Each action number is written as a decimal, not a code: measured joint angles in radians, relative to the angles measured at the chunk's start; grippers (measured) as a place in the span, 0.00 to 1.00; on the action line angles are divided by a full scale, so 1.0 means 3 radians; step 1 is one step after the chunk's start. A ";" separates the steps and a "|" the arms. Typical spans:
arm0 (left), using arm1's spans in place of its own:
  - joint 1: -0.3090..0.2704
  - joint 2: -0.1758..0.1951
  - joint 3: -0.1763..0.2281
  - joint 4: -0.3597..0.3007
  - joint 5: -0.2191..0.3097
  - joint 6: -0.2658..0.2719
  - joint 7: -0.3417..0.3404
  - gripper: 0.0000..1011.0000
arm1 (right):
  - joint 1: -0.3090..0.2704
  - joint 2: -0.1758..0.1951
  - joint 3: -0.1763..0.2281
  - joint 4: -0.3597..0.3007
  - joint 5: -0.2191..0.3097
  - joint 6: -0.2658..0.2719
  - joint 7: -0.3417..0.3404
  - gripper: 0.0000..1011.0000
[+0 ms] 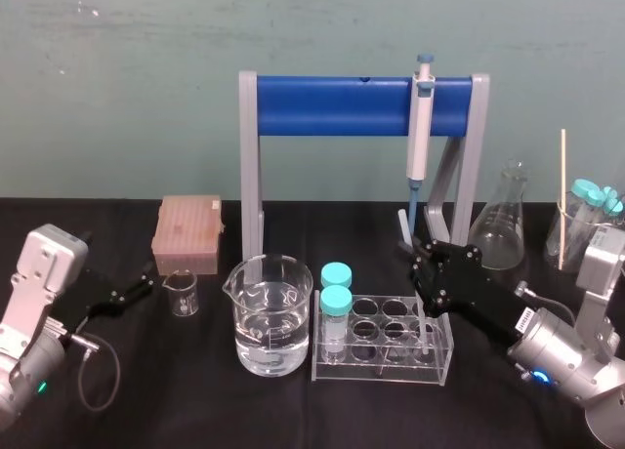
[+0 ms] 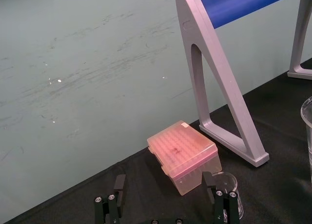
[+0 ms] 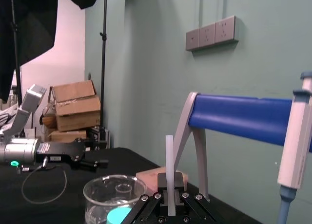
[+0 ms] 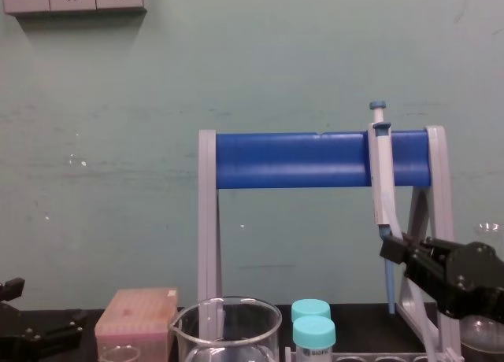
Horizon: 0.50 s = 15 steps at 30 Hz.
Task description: Pick up the stirring rod with one hand, then place it down.
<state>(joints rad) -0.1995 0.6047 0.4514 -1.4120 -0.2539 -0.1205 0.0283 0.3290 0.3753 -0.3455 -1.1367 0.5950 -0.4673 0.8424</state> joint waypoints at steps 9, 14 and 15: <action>0.0000 0.0000 0.0000 0.0000 0.0000 0.0000 0.0000 0.99 | 0.0105 -0.0042 -0.0063 0.0221 -0.0037 0.0027 0.0054 0.07; 0.0000 0.0000 0.0000 0.0000 0.0000 0.0000 0.0000 0.99 | 0.0131 -0.0052 -0.0079 0.0267 -0.0048 0.0045 0.0063 0.07; 0.0000 0.0000 0.0000 0.0000 0.0000 0.0000 0.0000 0.99 | 0.0135 -0.0053 -0.0085 0.0272 -0.0053 0.0054 0.0061 0.07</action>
<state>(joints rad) -0.1995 0.6047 0.4514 -1.4120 -0.2539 -0.1205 0.0283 0.3693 0.3593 -0.3710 -1.0551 0.5790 -0.4511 0.8608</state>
